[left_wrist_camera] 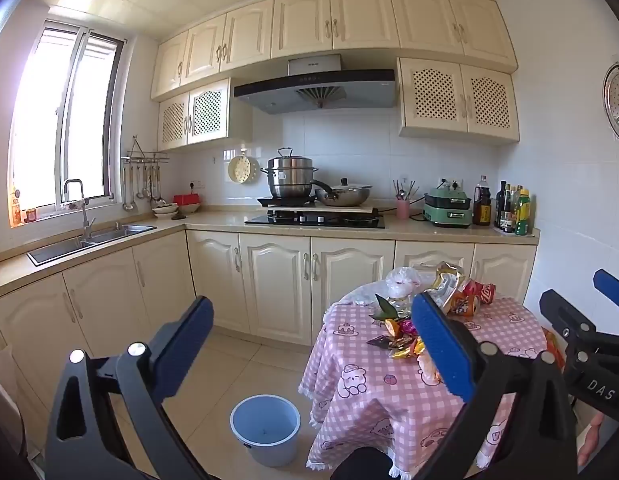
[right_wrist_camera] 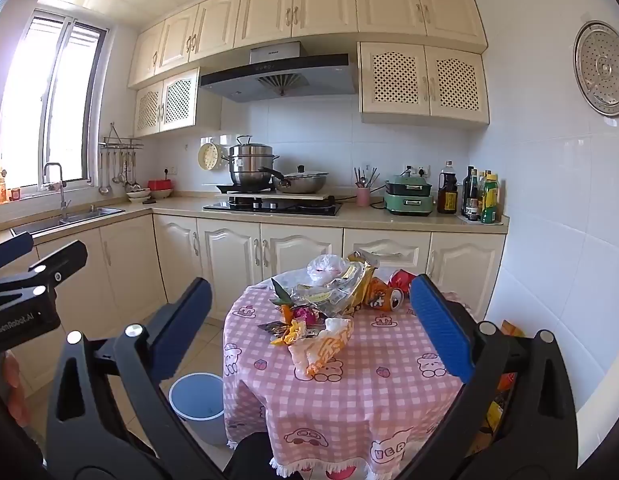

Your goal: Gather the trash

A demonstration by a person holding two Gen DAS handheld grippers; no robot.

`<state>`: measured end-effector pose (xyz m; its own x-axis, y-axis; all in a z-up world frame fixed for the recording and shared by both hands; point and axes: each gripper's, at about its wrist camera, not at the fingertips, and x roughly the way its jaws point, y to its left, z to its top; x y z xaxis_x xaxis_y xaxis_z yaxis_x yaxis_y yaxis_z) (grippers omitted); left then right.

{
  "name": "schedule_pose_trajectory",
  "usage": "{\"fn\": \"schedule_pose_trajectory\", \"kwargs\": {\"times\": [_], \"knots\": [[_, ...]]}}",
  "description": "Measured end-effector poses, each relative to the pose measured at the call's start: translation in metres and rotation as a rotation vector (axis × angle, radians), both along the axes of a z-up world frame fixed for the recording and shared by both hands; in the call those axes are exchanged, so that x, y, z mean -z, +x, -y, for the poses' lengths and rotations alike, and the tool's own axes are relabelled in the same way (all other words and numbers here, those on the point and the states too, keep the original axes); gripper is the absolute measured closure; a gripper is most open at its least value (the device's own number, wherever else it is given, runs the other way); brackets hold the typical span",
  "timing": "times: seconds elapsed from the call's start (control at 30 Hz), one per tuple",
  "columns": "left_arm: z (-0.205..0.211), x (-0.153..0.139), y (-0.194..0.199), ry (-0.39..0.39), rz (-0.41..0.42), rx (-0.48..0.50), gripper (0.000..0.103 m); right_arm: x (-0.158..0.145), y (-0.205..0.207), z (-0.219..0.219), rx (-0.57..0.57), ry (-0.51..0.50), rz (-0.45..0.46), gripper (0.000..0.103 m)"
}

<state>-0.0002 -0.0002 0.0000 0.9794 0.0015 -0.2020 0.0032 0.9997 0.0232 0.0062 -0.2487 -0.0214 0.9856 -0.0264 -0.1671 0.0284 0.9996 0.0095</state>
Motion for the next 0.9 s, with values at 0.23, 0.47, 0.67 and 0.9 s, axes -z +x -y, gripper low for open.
{"fn": "schedule_pose_trajectory", "kwargs": {"times": [0.23,0.47,0.67,0.9], "knots": [[-0.0014,0.0005,0.0003,-0.004,-0.004,-0.007,0.006,-0.0003,0.0,0.0002,-0.002,0.003,-0.007,0.006],[-0.0002,0.0,-0.0002,0.001,-0.006,-0.001,0.006,0.0002,0.0005,0.0018,0.005,0.003,-0.014,0.006],[0.0007,0.0052,0.0,-0.001,-0.007,0.0,0.006,-0.0016,-0.0003,0.0043,0.009,0.004,-0.015,0.006],[0.0038,0.0072,0.0025,0.003,-0.009,-0.001,0.006,-0.0005,0.0,0.0033,0.008,0.002,-0.016,0.006]]}}
